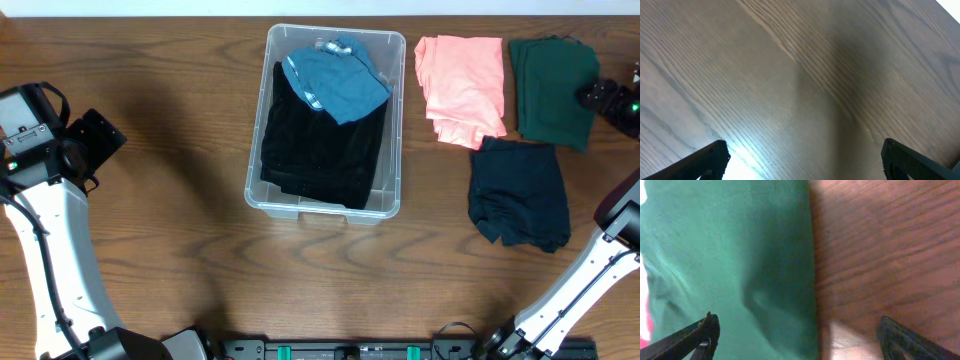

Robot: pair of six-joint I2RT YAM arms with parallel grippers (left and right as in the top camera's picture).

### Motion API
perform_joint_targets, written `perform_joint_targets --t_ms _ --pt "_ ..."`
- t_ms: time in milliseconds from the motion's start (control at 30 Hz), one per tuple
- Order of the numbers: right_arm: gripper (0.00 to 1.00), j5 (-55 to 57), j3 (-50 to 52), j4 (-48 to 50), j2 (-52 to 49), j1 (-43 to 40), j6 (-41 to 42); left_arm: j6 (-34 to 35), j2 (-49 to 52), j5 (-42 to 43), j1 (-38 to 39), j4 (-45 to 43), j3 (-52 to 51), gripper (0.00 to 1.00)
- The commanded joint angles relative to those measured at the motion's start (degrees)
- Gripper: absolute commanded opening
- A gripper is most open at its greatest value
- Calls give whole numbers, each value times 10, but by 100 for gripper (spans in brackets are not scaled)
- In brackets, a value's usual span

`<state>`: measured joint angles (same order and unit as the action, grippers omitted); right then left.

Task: Pack container
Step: 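Grasp the dark-green garment's far edge with the right gripper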

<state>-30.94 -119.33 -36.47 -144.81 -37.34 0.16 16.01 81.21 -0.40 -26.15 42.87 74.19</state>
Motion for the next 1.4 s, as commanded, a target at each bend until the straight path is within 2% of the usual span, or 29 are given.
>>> perform_joint_targets --t_ms 0,200,400,567,667,733,800,933,1000,1100,1267,1367 --pt "99 -62 12 -18 -58 7 75 -9 -7 -3 -3 0 5 98" --pt "99 -68 11 -37 -58 6 150 -10 -7 -3 -3 0 5 98" --pt "99 -93 12 -74 -59 7 149 -10 -7 -3 -3 0 5 98" --pt "98 -117 12 -85 -59 7 105 -10 -7 -3 -3 0 5 98" --pt "97 -115 12 -81 -59 7 33 -9 -7 -3 -3 0 5 98" --pt "93 -106 12 -82 -59 7 -8 -10 -7 -3 -3 0 5 98" --pt "80 -104 12 -84 -59 6 -37 -10 -7 -3 -3 0 5 98" --pt "47 -104 12 -85 -59 6 -41 -10 -7 -3 -3 0 5 98" --pt "38 -104 12 -85 -59 6 -41 -10 -7 -3 -3 0 5 98" --pt "18 -104 12 -86 -59 6 -41 -10 -7 -3 -3 0 5 98" --pt "4 -137 11 -85 -55 1 -41 -10 -7 -3 -3 0 5 98" --pt "1 -204 11 -83 -45 -3 -54 -10 -7 -3 -3 0 5 98"
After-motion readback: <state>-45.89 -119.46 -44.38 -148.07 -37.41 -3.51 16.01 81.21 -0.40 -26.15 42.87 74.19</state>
